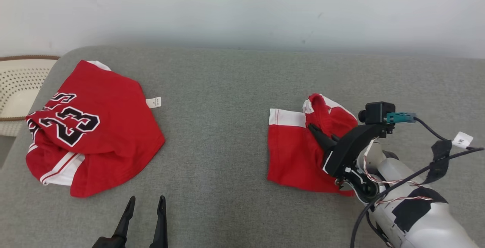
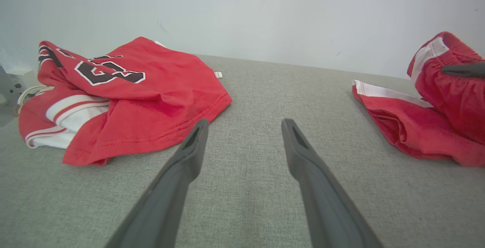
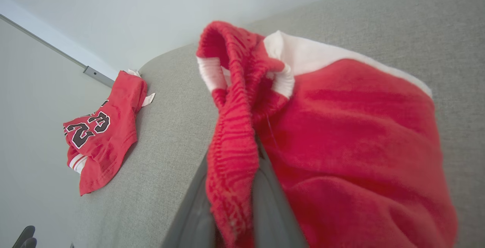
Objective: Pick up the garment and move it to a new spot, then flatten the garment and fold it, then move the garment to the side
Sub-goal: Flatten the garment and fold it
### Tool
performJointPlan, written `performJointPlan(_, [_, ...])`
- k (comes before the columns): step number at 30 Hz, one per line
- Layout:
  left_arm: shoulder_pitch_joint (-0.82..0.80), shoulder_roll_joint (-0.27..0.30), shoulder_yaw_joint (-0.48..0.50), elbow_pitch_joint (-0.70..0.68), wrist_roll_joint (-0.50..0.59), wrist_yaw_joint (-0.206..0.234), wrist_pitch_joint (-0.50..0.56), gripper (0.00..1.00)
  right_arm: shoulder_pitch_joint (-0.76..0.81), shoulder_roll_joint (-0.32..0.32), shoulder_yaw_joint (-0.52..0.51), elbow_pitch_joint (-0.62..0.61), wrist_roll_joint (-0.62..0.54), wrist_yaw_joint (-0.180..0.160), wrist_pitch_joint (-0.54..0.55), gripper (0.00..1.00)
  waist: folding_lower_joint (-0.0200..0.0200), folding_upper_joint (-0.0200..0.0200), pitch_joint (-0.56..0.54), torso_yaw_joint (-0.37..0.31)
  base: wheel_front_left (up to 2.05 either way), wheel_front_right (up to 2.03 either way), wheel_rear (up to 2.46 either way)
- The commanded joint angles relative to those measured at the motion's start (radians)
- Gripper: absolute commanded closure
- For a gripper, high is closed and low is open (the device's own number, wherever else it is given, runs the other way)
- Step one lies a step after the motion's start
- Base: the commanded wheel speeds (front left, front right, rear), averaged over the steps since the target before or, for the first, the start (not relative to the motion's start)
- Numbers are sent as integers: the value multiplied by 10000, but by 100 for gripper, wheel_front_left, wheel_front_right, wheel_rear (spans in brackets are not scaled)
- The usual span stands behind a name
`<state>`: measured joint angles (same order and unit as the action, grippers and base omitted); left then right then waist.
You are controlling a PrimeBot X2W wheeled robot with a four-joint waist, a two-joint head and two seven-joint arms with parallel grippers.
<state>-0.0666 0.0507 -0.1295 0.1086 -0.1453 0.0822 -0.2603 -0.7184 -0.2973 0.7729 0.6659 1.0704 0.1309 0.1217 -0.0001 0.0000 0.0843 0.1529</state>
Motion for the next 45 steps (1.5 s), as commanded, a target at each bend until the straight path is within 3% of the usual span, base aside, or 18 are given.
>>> performJointPlan(1, [-88,-1,-34,29,-56,40,-38,0,-129,114,92,162,76,-2,-99,100,1,0,105,166,0,0,0])
performJointPlan(15, [-370,0,-433,115,-182,149,-38,0,-653,888,454,1913,233,-2,-723,100,1,0,352,616,0,0,0])
performJointPlan(16, [-371,0,-447,124,-194,148,-38,0,-678,911,524,2012,204,-1,-782,84,1,0,346,627,0,0,0])
performJointPlan(17, [-359,-1,-460,138,-196,155,-38,0,-711,926,599,2056,158,-1,-864,36,1,0,334,633,0,0,0])
performJointPlan(18, [-340,-1,-450,151,-202,166,-38,0,-704,937,663,2058,162,-1,-940,0,1,0,314,629,0,0,0])
performJointPlan(27, [25,-1,-171,43,-79,153,-38,0,-429,282,1126,1230,42,-1,-2409,0,1,0,-49,338,0,0,0])
performJointPlan(36, [393,62,433,-244,161,193,-39,0,-25,-1101,749,1288,-269,-2,-3371,0,1,0,-336,-106,0,0,0])
performJointPlan(45, [412,77,675,-330,303,112,-39,0,220,-934,605,1981,-292,-2,-2984,0,1,0,-275,-219,0,0,0])
